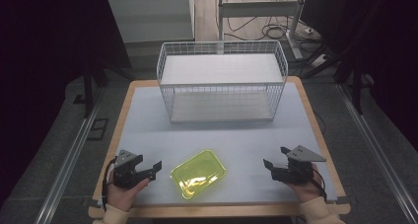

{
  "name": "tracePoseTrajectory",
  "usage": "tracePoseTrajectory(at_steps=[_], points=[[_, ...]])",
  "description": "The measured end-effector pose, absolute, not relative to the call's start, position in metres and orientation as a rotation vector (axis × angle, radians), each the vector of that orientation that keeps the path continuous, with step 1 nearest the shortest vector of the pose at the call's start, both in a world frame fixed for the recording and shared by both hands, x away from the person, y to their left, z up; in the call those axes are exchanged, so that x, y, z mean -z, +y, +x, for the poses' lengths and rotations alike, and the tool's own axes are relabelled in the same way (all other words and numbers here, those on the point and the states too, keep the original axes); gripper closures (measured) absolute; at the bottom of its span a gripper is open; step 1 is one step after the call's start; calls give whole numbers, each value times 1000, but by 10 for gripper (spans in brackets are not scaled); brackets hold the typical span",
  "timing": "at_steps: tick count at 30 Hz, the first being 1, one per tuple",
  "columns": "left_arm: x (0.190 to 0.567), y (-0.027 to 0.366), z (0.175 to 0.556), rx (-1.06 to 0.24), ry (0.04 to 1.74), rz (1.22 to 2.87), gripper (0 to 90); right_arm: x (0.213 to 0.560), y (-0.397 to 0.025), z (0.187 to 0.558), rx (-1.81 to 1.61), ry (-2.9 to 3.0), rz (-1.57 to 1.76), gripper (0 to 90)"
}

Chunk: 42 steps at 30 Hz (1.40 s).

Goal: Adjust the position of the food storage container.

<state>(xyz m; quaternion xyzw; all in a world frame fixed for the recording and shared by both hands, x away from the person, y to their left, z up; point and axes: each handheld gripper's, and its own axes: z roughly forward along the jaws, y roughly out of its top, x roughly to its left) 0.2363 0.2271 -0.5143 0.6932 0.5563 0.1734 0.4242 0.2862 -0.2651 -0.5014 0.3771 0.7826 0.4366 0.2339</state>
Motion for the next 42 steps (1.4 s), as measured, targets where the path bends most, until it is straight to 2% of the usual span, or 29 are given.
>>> tracePoseTrajectory(at_steps=[6,14,17,20,23,26,27,31,42], points=[[517,229,241,-394,1375,1761,212,503,-270,286,-1191,2150,1059,209],[510,232,231,-403,1350,1756,231,499,-268,287,-1172,2130,1067,209],[501,231,227,-409,1323,1741,281,499,-269,286,-1169,2122,1080,211],[492,229,229,-406,1280,1755,382,501,-272,286,-1160,2121,1099,214],[488,228,234,-360,1230,1781,586,502,-274,285,-1157,2121,1109,216],[483,223,235,-318,1165,1817,739,502,-276,283,-1157,2117,1110,216],[481,221,235,-307,1150,1822,825,503,-277,281,-1148,2116,1115,216],[472,210,232,-277,1068,1852,884,502,-279,277,-1141,2103,1116,216],[461,162,212,-198,911,1974,899,502,-279,275,-1134,2078,1121,214]])
